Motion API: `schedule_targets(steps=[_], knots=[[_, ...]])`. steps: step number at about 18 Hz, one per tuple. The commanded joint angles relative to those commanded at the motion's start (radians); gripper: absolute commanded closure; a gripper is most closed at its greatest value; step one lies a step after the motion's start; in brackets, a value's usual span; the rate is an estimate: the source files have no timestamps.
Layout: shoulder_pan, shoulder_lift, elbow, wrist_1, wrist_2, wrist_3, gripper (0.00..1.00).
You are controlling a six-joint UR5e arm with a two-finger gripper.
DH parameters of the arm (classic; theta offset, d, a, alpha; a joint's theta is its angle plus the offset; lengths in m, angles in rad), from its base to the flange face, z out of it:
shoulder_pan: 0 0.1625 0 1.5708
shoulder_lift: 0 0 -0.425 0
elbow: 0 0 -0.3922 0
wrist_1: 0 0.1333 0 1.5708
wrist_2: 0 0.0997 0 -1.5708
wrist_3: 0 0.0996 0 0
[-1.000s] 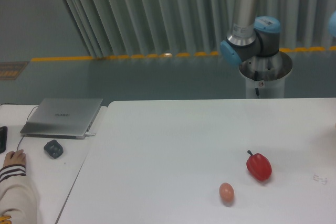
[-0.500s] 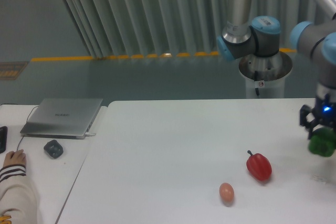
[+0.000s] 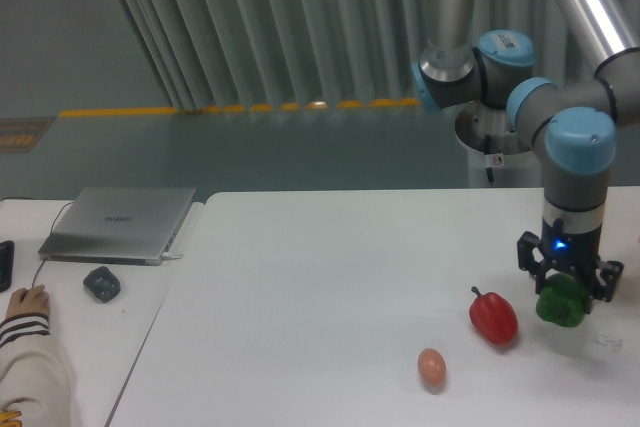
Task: Place the green pepper on the table
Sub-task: 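Carry the green bell pepper in the gripper and lower it beside the red pepper, then open the gripper to release the green pepper onto the table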
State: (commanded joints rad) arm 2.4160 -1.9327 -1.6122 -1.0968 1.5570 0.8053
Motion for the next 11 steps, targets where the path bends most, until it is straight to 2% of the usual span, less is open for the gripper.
schedule_targets(steps=[4,6,8,11], knots=[[-0.002,-0.026,0.0,0.035,0.003,0.0,0.35],[-0.002,-0.026,0.0,0.037,0.003,0.002,0.21],[-0.002,-0.025,0.002,0.038,0.003,0.005,0.01],[-0.003,-0.017,0.008,0.038,0.027,0.012,0.0]])
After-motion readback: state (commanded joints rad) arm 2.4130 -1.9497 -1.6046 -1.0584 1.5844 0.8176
